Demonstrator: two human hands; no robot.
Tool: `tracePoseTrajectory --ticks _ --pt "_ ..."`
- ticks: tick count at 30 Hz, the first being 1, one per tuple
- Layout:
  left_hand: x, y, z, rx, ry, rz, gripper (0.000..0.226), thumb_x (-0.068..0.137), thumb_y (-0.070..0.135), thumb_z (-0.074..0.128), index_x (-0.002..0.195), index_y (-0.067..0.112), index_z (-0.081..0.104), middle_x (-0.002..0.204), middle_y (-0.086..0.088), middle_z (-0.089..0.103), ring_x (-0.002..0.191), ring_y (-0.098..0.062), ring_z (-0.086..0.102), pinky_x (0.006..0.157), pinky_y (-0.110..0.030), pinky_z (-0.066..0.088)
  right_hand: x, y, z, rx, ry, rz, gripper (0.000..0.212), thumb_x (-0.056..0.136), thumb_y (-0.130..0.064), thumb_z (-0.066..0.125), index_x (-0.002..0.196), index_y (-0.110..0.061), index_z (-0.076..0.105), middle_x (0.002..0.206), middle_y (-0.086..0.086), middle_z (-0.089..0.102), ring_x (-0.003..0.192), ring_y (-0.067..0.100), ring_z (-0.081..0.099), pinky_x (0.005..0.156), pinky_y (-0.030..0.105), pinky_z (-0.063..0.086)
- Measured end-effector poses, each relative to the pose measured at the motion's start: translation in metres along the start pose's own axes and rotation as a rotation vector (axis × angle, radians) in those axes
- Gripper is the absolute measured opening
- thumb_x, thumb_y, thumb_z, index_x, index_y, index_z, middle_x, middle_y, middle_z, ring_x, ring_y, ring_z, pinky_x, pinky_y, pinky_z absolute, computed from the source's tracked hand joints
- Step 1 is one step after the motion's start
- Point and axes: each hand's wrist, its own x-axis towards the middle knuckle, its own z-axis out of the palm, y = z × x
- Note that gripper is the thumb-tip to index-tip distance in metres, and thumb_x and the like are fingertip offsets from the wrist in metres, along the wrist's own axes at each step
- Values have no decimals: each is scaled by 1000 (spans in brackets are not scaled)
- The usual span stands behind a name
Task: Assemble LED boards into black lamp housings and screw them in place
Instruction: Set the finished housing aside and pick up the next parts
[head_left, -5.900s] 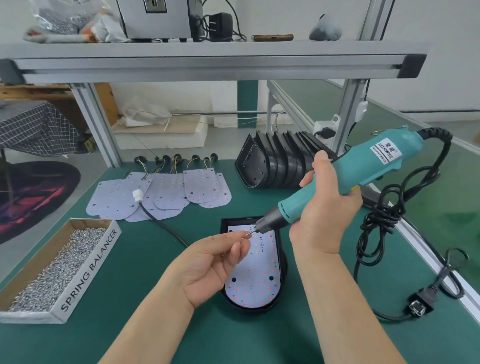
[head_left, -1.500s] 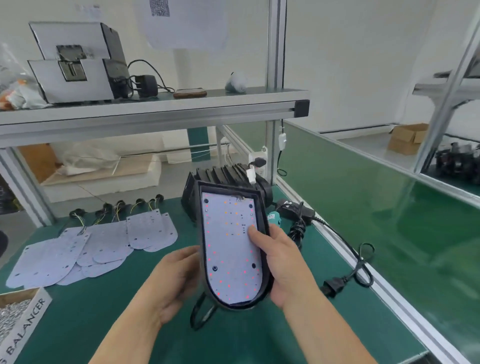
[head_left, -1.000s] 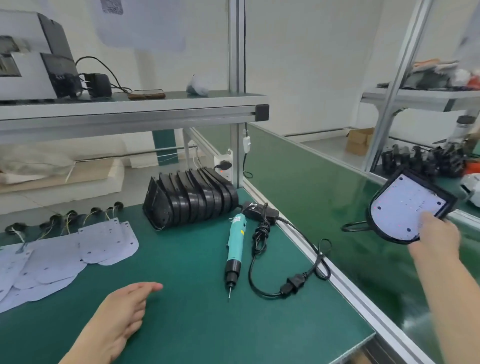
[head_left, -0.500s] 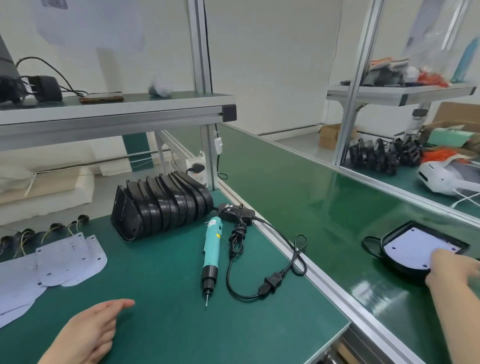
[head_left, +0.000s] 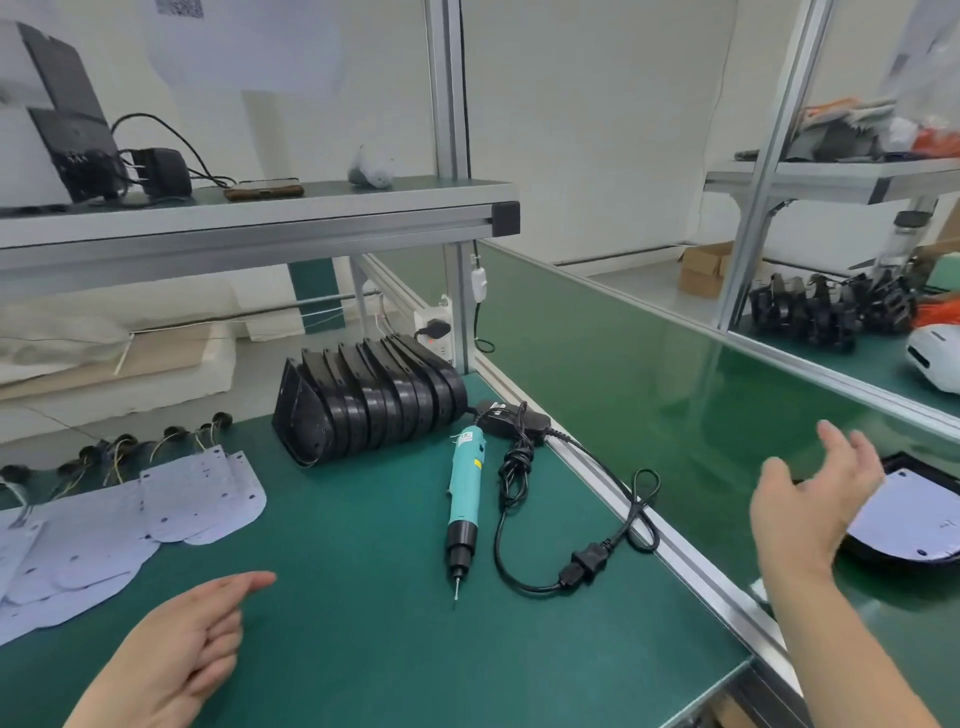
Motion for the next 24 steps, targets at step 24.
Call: tracePoseTrajectory --ticks 24 --pt "-28 11 -26 -10 91 74 24 101 13 52 112 -6 63 52 8 19 35 -3 15 33 -11 12 -287 -88 156 -120 -1186 -487 52 96 -6 46 147 -7 38 153 3 30 145 18 24 119 21 20"
